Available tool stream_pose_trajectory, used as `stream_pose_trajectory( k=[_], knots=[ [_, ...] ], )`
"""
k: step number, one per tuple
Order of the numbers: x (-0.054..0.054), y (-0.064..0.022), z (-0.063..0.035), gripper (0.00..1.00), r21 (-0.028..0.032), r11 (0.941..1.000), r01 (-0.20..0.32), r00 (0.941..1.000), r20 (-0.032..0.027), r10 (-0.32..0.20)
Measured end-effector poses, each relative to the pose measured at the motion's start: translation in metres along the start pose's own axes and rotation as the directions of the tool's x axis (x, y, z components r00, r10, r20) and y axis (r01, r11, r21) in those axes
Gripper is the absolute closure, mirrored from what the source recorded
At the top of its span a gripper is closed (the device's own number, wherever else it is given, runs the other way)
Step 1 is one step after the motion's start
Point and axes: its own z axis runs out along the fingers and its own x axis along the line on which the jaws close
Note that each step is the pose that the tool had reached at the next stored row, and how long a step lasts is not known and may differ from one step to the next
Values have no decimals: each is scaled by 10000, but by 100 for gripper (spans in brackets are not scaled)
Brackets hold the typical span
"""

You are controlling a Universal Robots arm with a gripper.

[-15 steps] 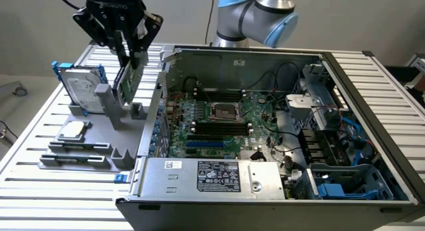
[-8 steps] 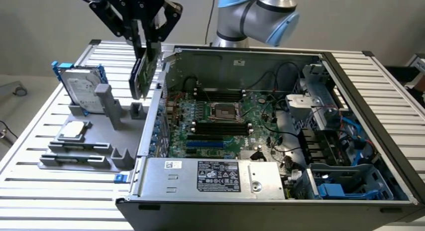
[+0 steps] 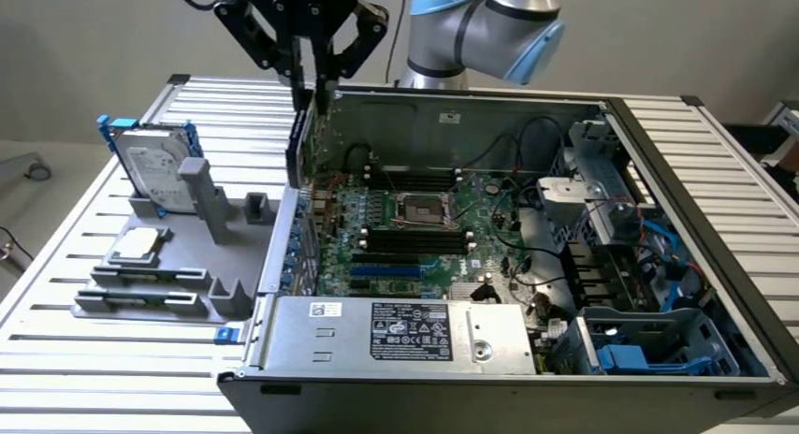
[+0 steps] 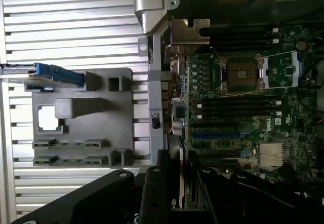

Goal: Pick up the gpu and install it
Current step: 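Pick up the gpu and move the gpu toward the slot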

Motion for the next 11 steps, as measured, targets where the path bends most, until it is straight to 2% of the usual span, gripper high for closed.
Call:
stream_pose_trajectory(
  k=[11],
  knots=[
    [-503,-4,-24,73,-58,10000,3,10000,-3,-3]
  ],
)
